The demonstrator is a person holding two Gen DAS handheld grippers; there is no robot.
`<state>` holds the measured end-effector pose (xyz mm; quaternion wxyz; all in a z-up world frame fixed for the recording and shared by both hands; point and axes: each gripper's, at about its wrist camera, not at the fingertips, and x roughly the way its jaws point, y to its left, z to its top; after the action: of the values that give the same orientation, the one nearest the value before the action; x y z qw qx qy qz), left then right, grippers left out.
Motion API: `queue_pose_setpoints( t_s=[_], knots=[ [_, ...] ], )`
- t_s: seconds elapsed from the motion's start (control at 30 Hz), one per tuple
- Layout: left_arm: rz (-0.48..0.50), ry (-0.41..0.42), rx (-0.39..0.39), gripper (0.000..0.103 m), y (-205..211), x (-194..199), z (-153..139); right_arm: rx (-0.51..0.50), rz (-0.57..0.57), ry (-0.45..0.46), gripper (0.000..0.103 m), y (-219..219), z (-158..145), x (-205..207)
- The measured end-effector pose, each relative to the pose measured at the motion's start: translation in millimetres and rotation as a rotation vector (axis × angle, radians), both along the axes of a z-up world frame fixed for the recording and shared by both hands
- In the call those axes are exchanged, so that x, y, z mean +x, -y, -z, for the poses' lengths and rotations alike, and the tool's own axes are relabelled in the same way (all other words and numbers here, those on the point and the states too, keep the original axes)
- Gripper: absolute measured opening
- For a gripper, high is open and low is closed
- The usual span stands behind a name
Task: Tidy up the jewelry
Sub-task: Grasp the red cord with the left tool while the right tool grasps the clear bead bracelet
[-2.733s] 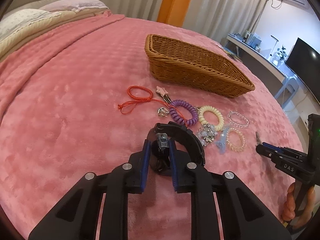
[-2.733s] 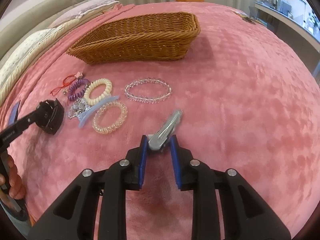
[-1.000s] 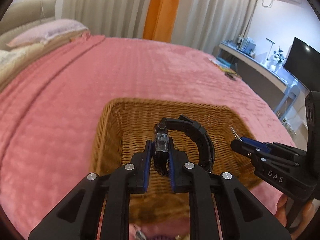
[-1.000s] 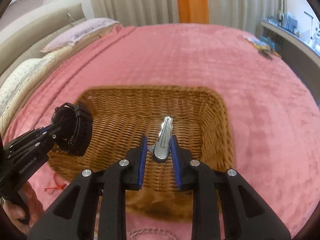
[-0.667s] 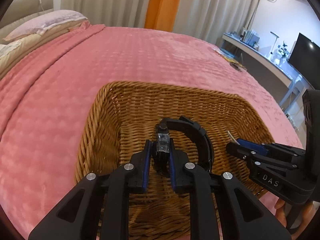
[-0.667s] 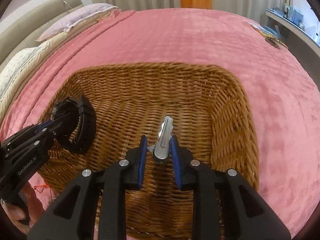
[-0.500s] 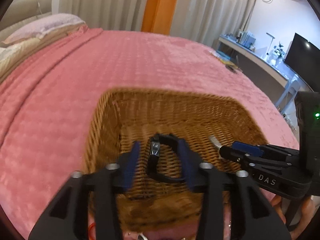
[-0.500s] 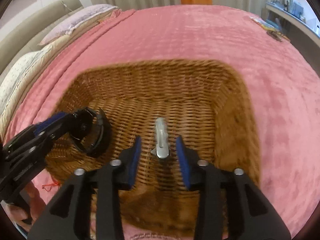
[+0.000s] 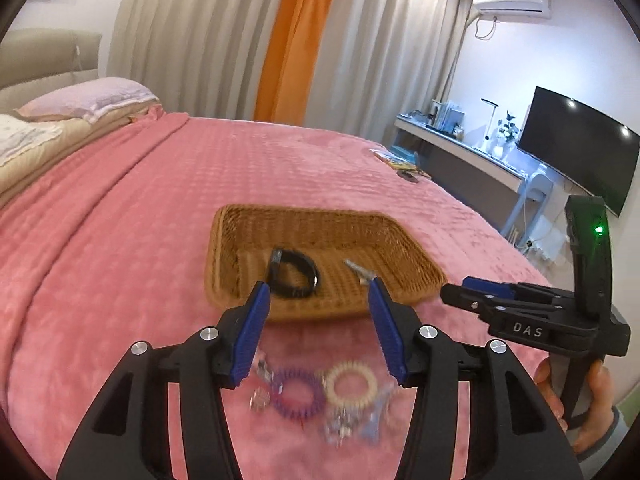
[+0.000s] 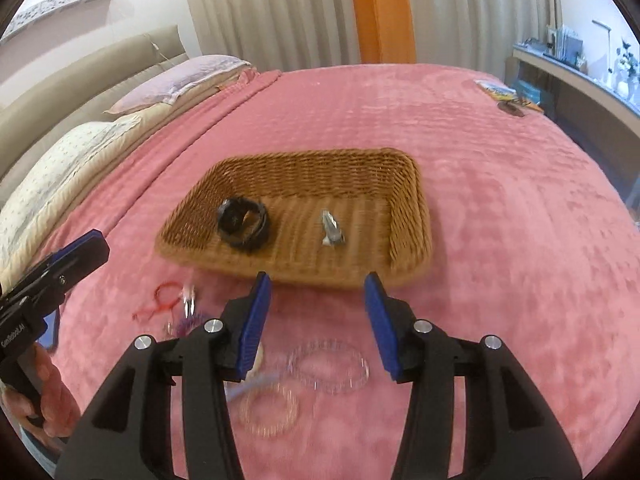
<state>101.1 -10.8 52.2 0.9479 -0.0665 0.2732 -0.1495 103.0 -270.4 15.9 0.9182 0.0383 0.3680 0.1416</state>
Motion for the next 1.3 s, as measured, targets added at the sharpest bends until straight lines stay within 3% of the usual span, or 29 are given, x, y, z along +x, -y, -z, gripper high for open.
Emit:
queue_pose_setpoints(
  t_s=[0.13,0.33,0.43,0.77,0.87,0.97,1.13,1.23,1.3],
  knots=[
    [-0.022,-0.022,-0.001,0.05,-7.1,-23.9,14.4,-0.01,0.0,-0.005,0.045,-3.7,17.9,-28.5],
    [-0.052,-0.123,-0.049,0.05,-26.1,-36.4,51.6,-0.022,-0.001,-0.053,0.044,-12.2,60.2,-41.9],
    [-0.083,-0.17,-0.048,0.049,-38.1,-32.6,68.1,-0.045,-0.008,-0.074,0.036,-19.0,78.7,-42.8],
    [-0.177,-0.32,-0.118,0.048,-79.0,12.3,90.2,-0.1,-0.005,-0.052,0.036,-28.9,93.7,-45.4],
    [-0.228,-0.329,-0.072,0.048,-81.9,38.1,93.5,-0.096,-0.005,-0.044,0.036,-28.9,94.1,-46.9],
    [-0.215,-0.346,-0.085,0.048,-81.8,57.6,101.5,-0.12,-0.002,-0.057,0.036,-32.8,97.1,-43.9],
    [-0.218,-0.334,-0.011,0.048,-68.8,65.6,111.0,-0.151,-0.002,-0.058,0.036,-39.0,99.4,-42.3],
    [-0.222,-0.321,0.057,0.047,-58.8,66.5,111.5,-0.162,-0.007,-0.057,0.022,-41.4,100.1,-42.9],
    [-0.228,-0.316,0.096,0.036,-54.1,66.4,112.8,-0.164,-0.016,-0.053,0.013,-42.8,100.2,-44.5]
  ],
)
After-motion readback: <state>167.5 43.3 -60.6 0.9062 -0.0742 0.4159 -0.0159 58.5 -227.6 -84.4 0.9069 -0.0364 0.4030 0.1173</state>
